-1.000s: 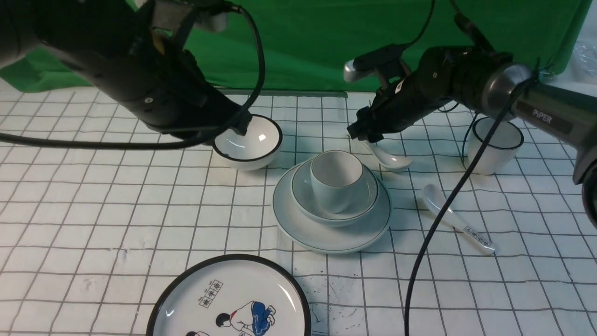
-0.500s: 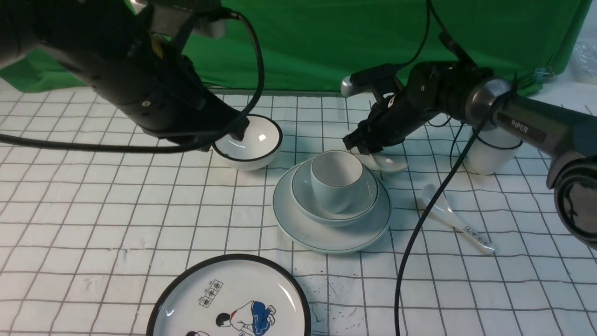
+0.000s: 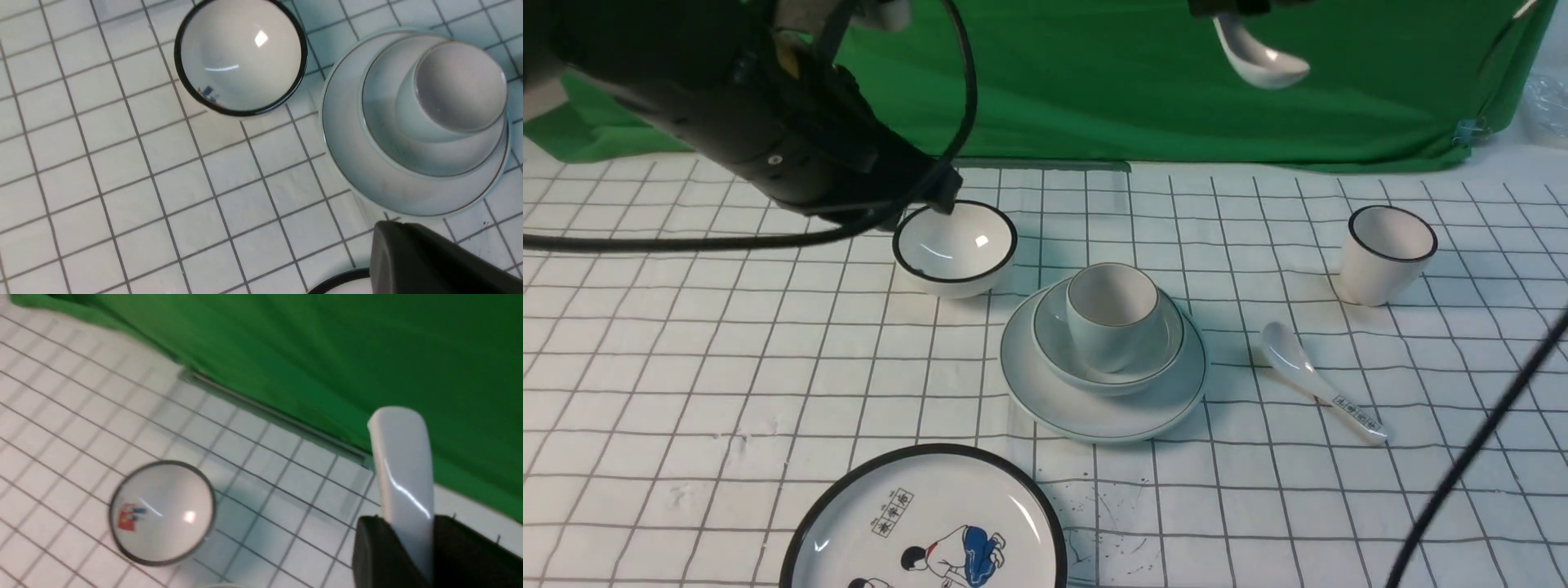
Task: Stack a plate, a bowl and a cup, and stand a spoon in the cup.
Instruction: Use the right arm to put the blue soup spoon into the blue teacup in the middle
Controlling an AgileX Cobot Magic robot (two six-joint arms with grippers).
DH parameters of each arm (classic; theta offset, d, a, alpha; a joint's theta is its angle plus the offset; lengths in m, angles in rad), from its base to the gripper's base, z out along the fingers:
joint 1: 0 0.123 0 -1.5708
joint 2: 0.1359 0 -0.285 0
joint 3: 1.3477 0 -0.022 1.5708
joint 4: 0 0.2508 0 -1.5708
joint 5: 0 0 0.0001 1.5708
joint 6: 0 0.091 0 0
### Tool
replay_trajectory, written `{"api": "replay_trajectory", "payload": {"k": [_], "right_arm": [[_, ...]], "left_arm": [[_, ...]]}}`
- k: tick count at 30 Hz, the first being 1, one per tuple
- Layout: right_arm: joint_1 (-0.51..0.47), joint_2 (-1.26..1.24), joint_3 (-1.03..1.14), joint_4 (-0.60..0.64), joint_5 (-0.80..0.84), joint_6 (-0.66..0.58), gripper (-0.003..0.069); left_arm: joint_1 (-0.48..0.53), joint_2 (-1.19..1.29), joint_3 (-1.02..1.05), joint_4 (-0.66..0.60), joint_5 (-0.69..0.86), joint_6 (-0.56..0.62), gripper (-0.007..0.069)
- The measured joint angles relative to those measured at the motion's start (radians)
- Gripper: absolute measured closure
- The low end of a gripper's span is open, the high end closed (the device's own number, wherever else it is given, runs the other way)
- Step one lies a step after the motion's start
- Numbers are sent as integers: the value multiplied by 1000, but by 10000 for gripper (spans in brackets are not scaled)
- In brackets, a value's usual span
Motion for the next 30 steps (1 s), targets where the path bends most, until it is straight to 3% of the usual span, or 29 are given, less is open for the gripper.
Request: {"api": "replay_trajectory", "payload": {"k": [1, 7, 9, 10, 11, 12, 17, 30], "right_arm": [[4, -7, 11, 0, -7, 0, 489], [164, -158, 527, 9, -628, -53, 489], [222, -165, 780, 9, -1053, -35, 489], [225, -163, 812, 9, -1081, -33, 489], [241, -149, 900, 6, -1265, -6, 489], [245, -139, 939, 3, -1333, 12, 489], [248, -80, 965, -17, -1446, 50, 489], [250, 77, 899, -49, -1459, 93, 489]], "left_arm": [[0, -2, 0, 0, -1, -1, 622], [0, -61, 7, 1, -23, -11, 622], [0, -91, 27, 13, -40, -11, 622], [0, -94, 30, 16, -42, -11, 622], [0, -110, 43, 26, -49, -12, 622], [0, -115, 47, 29, -49, -12, 622], [0, -125, 55, 32, -51, -15, 622], [0, -125, 55, 25, -27, -38, 622]]}}
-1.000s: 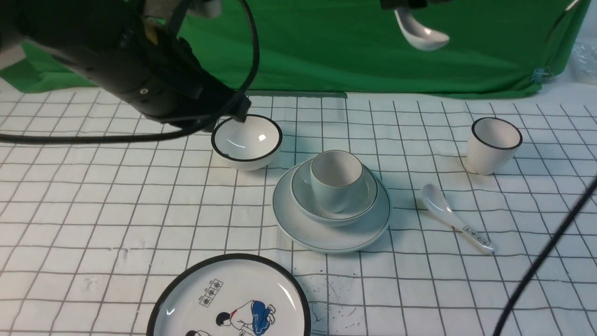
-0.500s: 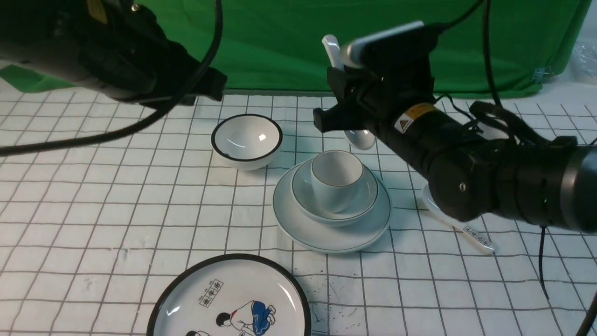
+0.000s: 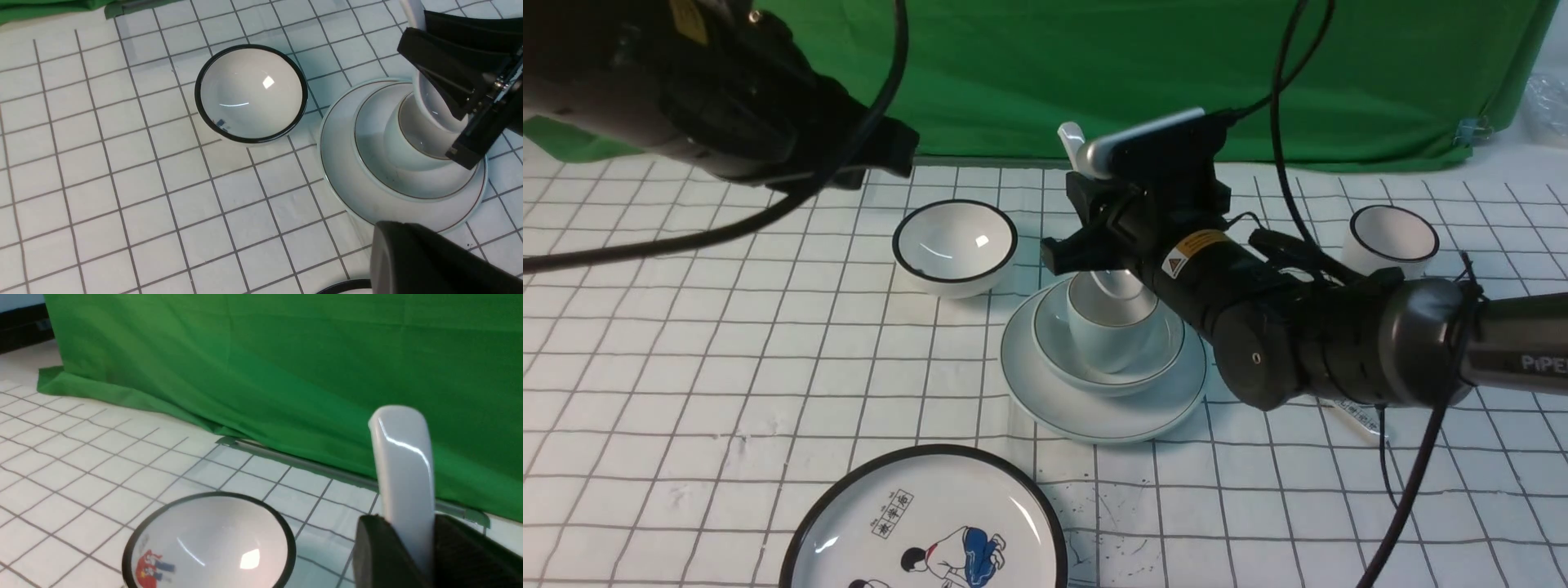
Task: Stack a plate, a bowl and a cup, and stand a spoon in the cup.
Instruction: Use the right arm to put the blue soup spoon into the blue teacup in the middle
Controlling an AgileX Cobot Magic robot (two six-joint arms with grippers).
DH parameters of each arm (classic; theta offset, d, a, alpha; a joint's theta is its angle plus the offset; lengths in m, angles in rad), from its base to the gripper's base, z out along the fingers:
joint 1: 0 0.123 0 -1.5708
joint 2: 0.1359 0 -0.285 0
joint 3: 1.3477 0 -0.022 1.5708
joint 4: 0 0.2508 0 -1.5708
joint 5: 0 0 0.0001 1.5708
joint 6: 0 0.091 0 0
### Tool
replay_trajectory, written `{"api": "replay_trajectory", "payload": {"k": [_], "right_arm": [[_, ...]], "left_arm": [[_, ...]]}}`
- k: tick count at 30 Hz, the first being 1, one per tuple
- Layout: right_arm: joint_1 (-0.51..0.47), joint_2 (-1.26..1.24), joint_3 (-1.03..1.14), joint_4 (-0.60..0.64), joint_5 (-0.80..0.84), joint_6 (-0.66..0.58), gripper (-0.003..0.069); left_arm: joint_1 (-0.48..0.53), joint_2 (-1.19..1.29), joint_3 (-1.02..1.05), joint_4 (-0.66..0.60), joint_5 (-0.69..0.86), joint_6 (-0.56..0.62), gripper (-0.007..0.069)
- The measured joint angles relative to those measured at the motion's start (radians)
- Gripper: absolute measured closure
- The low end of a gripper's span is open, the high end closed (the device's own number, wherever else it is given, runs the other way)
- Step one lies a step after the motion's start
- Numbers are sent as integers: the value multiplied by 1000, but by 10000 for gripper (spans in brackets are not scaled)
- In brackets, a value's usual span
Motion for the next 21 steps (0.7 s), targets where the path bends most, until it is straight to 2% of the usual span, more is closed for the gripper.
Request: {"api": "replay_trajectory", "payload": {"k": [5, 14, 21], "right_arm": [[0, 24, -5, -2, -1, 0, 487], [0, 28, -5, -4, 22, -28, 428], [0, 28, -5, -4, 28, -33, 424]], "left_arm": [[0, 0, 0, -2, 18, 0, 622], [0, 0, 0, -3, 23, 0, 622], [0, 0, 0, -3, 23, 0, 622]]}}
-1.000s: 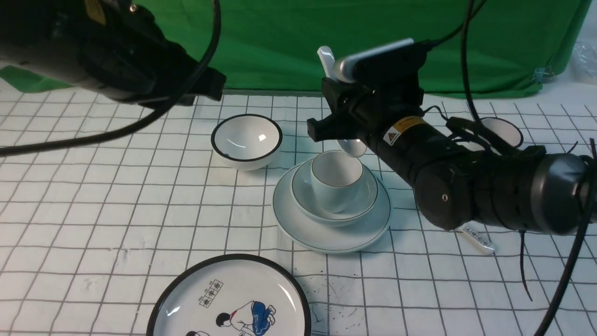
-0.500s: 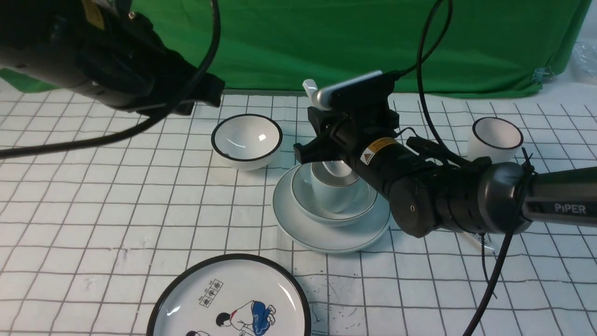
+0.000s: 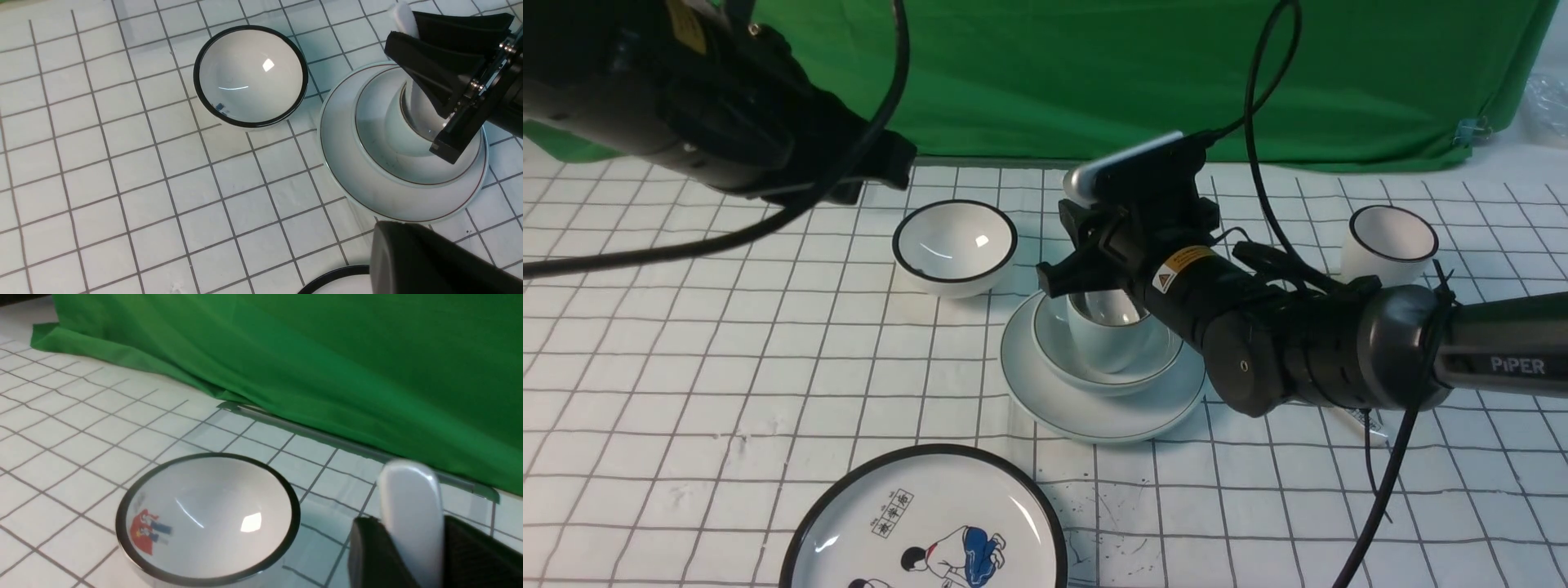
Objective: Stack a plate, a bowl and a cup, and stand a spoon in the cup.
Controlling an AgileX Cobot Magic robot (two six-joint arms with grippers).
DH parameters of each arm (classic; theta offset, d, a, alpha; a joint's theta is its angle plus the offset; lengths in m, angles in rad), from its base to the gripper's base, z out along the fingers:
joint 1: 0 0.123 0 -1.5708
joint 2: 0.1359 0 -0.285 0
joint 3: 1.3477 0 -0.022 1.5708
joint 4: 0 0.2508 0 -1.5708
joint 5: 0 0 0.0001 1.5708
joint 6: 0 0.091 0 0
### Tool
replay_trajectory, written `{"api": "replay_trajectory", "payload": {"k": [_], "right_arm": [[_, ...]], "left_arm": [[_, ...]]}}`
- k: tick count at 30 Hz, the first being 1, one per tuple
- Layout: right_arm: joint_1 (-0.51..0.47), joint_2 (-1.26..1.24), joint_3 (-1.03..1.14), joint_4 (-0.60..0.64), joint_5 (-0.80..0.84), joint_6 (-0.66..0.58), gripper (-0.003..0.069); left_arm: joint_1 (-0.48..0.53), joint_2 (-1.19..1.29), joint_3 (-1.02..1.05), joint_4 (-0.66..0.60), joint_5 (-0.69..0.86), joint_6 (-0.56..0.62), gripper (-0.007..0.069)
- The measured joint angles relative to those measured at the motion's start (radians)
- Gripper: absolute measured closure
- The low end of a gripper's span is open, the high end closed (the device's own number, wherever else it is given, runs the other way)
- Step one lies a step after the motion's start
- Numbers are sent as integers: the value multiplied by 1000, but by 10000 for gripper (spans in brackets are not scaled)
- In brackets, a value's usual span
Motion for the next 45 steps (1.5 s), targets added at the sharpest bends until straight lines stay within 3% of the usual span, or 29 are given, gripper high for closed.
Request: {"api": "replay_trajectory", "payload": {"k": [7, 14, 15, 18, 21, 28, 32, 36, 45], "right_arm": [[1, -71, 0, 11, 164, -65, 424], [-81, -423, 0, 62, 791, -161, 424], [-87, -435, 0, 62, 809, -161, 426], [-206, -679, 2, 61, 1077, -157, 541], [-322, -892, 58, 59, 1152, -148, 617], [-428, -1367, 362, 58, 983, -129, 633], [-429, -1679, 665, 58, 704, -87, 633], [-430, -1820, 832, 58, 556, -72, 618], [-430, -1914, 902, 58, 510, -53, 512]], "left_arm": [[0, 0, 0, 0, 0, 0, 622], [0, -6, 0, 0, 0, 21, 622], [0, -7, 0, 0, 0, 21, 622], [0, -38, 0, 10, 0, 22, 622], [0, -94, 0, 18, 1, 22, 622], [0, -260, 92, 18, -36, 22, 622], [0, -470, 282, 18, -165, 22, 622], [0, -659, 482, 18, -304, 1, 622], [0, -1010, 849, 15, -479, -74, 622]]}}
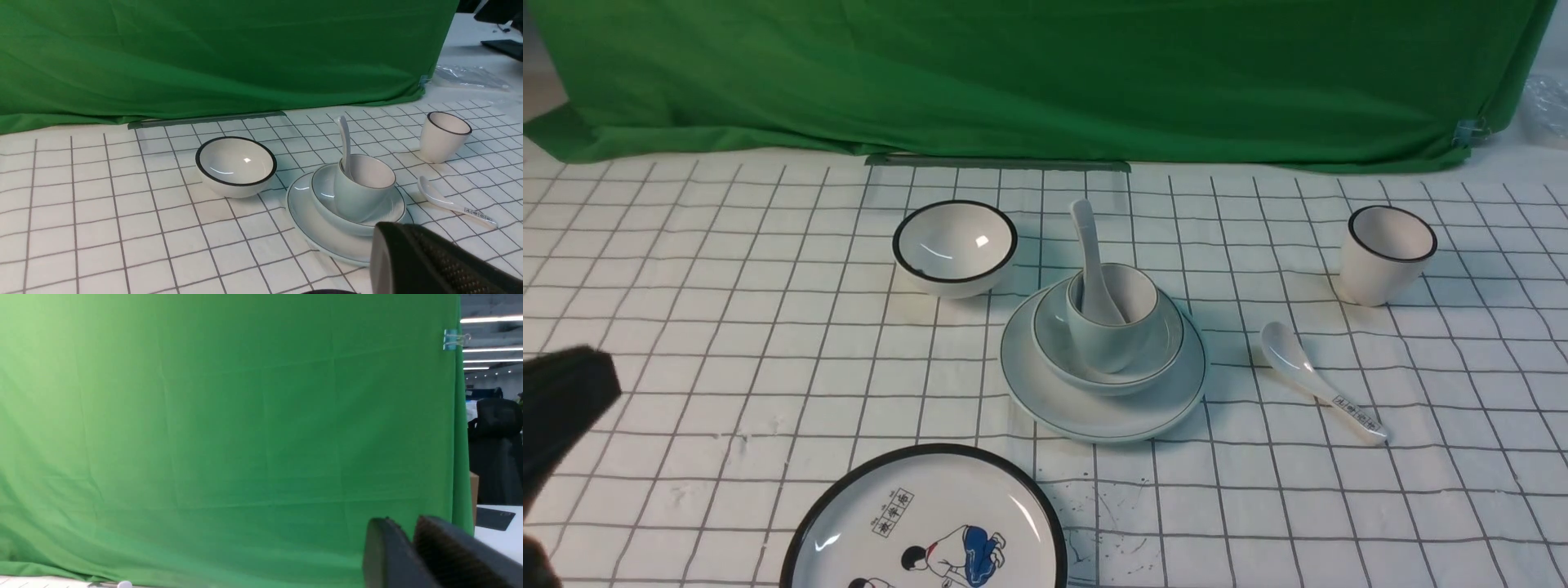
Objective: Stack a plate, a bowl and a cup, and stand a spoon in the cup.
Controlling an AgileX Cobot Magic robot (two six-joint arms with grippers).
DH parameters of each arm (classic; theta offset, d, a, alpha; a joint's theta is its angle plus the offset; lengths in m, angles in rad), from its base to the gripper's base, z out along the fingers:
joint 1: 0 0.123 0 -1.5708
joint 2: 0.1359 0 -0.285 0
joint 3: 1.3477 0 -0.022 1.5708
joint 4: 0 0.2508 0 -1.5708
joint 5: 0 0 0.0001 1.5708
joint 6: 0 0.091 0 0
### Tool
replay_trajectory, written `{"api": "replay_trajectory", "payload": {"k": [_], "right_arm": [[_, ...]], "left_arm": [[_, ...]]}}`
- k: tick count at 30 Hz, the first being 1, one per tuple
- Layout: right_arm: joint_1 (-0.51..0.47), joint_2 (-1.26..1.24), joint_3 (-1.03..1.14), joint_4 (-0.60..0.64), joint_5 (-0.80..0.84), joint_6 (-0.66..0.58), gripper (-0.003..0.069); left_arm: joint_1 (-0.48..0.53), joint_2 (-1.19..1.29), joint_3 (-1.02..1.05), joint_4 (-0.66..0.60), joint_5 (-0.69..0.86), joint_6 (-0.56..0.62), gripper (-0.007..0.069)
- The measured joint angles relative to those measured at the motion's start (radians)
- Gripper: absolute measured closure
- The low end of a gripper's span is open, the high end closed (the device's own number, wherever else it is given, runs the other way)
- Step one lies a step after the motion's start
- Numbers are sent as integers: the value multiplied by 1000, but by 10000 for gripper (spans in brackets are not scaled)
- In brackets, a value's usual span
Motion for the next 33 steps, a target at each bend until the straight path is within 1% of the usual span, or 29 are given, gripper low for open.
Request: {"api": "replay_trajectory", "payload": {"k": [3, 8, 16, 19, 21, 22, 24, 27, 28, 29, 31, 33], "right_arm": [[0, 0, 0, 1, -1, 0, 490], [0, 0, 1, 1, -1, 0, 474], [-1, 0, 1, 2, -1, 0, 456], [-1, 0, 1, 2, -1, 0, 449], [-1, 0, 3, 2, -3, 0, 443], [-1, 0, 2, 2, -2, 0, 442], [-1, 0, 2, 2, -2, 0, 442], [-1, 0, 2, 2, -2, 0, 442], [-1, 0, 2, 2, -2, 0, 442], [-1, 0, 2, 2, -2, 0, 438], [-1, 0, 2, 2, -2, 0, 429], [-1, 0, 3, 2, -2, 0, 425]], "left_arm": [[0, -56, 55, -8, -10, -2, 622], [0, -67, 104, -11, -18, -1, 622], [0, -67, 118, -12, -17, 20, 622], [0, -70, 121, -11, -41, 40, 622], [21, -102, 139, -10, -99, 75, 622], [40, -120, 151, -16, -129, 93, 622], [141, -198, 216, -75, -202, 172, 622], [283, -283, 311, -145, -258, 270, 622], [303, -297, 325, -159, -265, 282, 622], [362, -311, 363, -177, -283, 309, 622], [438, -320, 417, -194, -288, 320, 622], [469, -323, 454, -197, -276, 320, 622]]}}
